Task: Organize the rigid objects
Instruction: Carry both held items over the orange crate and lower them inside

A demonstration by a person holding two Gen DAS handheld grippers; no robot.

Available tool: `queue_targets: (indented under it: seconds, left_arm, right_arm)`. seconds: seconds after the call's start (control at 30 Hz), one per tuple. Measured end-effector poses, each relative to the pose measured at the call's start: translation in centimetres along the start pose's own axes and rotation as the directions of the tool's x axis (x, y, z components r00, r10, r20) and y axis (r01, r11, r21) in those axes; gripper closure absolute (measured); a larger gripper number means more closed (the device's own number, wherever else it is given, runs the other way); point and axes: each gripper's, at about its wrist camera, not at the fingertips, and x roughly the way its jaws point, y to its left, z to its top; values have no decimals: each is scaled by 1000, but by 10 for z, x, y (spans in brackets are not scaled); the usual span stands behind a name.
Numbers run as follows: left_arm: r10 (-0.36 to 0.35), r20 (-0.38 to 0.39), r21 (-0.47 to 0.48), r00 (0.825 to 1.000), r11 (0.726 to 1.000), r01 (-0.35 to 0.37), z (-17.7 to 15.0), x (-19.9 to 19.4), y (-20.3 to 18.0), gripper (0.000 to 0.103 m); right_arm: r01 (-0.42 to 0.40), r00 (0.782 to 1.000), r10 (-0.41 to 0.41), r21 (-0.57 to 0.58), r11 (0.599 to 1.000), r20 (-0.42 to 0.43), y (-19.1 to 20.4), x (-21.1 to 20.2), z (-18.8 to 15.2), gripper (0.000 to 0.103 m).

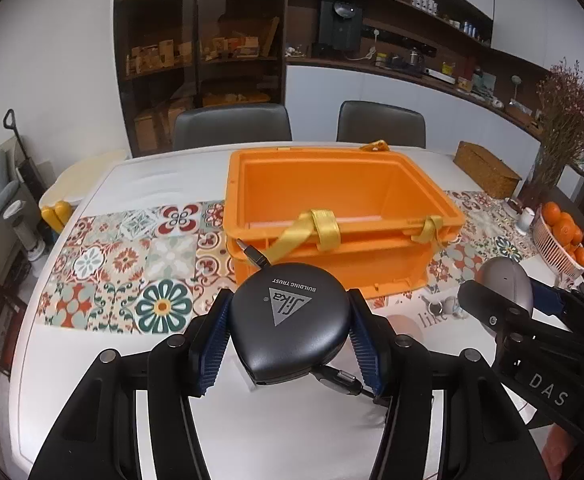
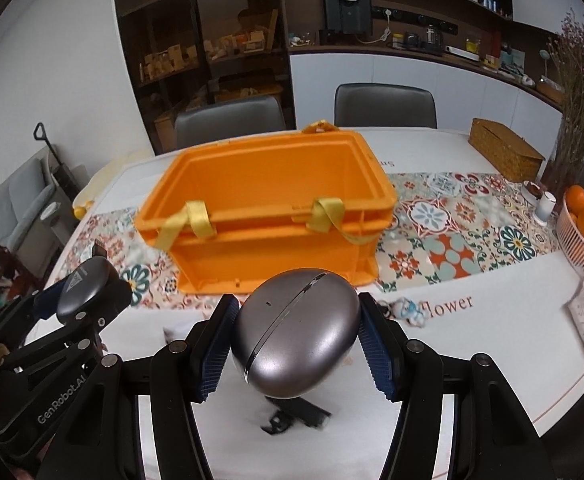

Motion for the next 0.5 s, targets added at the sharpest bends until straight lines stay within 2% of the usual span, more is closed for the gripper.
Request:
queue_targets:
  seconds: [0.33,0.5]
  left_arm:
    - [-55,16,38,998,998,54,26,6,10,48]
    - [-46,8,24,999,999,46,39,12,3,48]
  right_arm:
    - [31,999,-32,53,998,28,15,-1,16,43]
    - [22,999,-24,51,998,32,10,4,28,43]
